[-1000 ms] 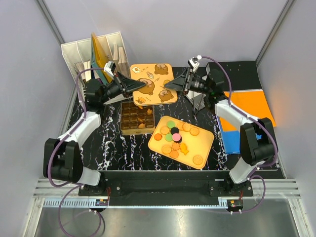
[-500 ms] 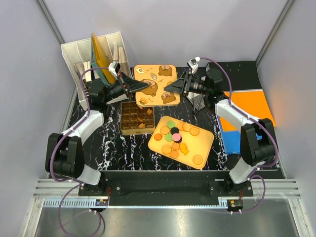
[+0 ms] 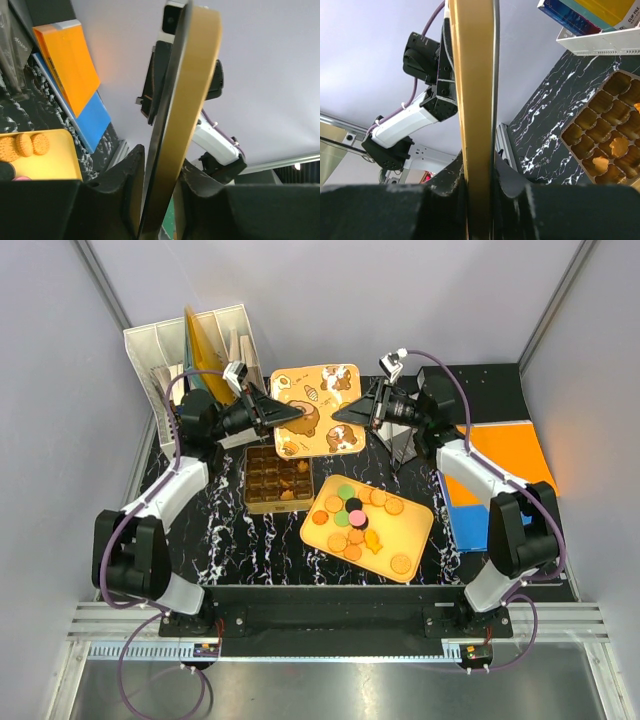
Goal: Pack the cookies
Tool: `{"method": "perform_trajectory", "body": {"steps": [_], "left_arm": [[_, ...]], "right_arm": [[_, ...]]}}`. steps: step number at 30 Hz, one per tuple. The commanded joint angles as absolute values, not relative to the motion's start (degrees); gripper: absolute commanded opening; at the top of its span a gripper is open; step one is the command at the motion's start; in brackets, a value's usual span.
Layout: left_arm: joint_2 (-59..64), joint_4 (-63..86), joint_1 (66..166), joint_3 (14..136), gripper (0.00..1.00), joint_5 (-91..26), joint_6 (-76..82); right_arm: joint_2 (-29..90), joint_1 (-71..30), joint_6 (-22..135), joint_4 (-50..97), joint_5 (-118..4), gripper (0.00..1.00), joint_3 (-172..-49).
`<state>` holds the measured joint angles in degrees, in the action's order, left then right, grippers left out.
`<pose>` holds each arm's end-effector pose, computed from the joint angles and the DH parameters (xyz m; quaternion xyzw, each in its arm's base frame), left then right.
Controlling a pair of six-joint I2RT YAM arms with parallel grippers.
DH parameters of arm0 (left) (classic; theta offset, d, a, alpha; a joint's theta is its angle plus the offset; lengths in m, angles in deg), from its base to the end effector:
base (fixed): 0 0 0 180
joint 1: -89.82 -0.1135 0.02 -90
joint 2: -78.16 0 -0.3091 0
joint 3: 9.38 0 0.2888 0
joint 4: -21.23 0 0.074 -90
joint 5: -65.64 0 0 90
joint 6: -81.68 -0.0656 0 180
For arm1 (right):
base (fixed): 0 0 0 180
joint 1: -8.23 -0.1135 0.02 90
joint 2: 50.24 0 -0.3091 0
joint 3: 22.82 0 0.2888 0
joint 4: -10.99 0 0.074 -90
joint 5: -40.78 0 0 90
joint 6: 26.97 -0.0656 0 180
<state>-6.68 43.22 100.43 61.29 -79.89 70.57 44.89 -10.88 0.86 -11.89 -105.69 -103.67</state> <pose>0.3658 -0.1235 0.3658 -0.0358 0.6784 -0.6870 0.2581 0.3946 0.1946 0.3666 -0.1228 0.6660 0.6691 0.3059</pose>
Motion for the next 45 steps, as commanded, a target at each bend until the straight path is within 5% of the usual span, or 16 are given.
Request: {"method": "perform_trajectory", "body": {"steps": [1, 15, 26, 36, 45], "left_arm": [[-2.7, 32.99, 98.97, 67.29, 0.33, -82.19, 61.03], [1.43, 34.56, 91.67, 60.89, 0.35, -79.39, 64.37], [10.3, -16.85, 91.23, 62.12, 0.31, -53.65, 32.55], [17.34, -22.05, 91.05, 50.78, 0.18, -33.17, 32.55], [12.86, -20.12, 91.05, 46.74, 0.13, -31.38, 34.04]], "right_arm": [[40.82, -9.97, 1.5, -12.27, -104.68, 0.16, -104.86], [36.5, -7.06, -0.16, -11.74, -103.8, 0.0, -102.13], [42.64, -7.06, -8.23, -20.69, -103.8, 0.0, -98.27], [55.48, -7.59, -20.03, -37.13, -104.76, 0.0, -96.51], [61.2, -10.05, -16.87, -34.33, -104.33, 0.0, -97.47]]}}
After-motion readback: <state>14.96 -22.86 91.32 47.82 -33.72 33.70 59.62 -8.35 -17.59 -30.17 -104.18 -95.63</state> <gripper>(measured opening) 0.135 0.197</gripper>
